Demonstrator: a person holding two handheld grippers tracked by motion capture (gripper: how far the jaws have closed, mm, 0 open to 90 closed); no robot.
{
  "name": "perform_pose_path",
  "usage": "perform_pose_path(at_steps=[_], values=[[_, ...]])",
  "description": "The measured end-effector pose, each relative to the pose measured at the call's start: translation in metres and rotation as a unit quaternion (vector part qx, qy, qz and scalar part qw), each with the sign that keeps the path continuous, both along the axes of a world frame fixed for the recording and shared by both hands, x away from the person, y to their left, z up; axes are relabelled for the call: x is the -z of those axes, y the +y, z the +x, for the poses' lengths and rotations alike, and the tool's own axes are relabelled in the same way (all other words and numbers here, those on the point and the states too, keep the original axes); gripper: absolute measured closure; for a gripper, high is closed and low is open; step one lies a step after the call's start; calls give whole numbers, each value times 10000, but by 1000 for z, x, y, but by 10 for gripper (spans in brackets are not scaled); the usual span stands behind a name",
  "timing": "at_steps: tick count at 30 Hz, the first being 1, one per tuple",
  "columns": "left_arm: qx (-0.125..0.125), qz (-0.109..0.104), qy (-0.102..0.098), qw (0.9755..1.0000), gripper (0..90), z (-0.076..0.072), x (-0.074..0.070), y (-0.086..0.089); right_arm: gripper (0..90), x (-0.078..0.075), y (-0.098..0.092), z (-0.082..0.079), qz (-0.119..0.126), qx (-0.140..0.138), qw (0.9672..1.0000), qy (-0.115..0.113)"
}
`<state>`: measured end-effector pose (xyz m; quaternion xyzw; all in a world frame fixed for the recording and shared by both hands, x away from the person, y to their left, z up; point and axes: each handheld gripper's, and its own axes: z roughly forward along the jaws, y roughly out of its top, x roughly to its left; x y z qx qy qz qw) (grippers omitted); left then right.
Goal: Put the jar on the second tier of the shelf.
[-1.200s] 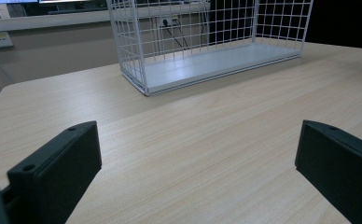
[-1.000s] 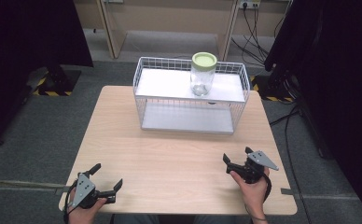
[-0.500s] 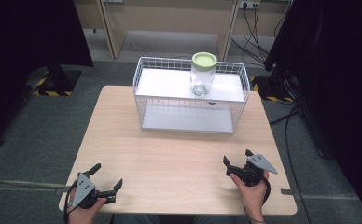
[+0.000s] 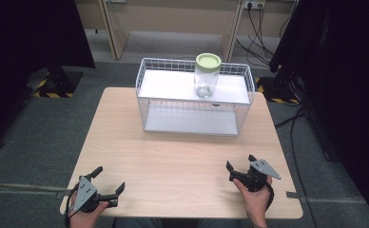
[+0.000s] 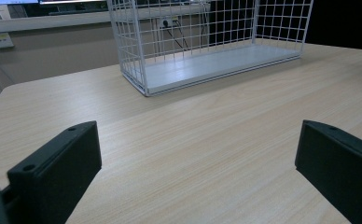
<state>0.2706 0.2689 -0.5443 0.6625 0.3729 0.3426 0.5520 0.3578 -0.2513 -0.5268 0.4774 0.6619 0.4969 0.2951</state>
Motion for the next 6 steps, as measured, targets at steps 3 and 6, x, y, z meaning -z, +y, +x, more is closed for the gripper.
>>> perform_pose_path(at_steps=[3,6], values=[[23,11,-5,10000,0,0,0,0,13,0,-1,0,39,20,10000,10],[31,8,-15,10000,0,-1,0,0,13,0,-1,0,48,15,10000,-5]])
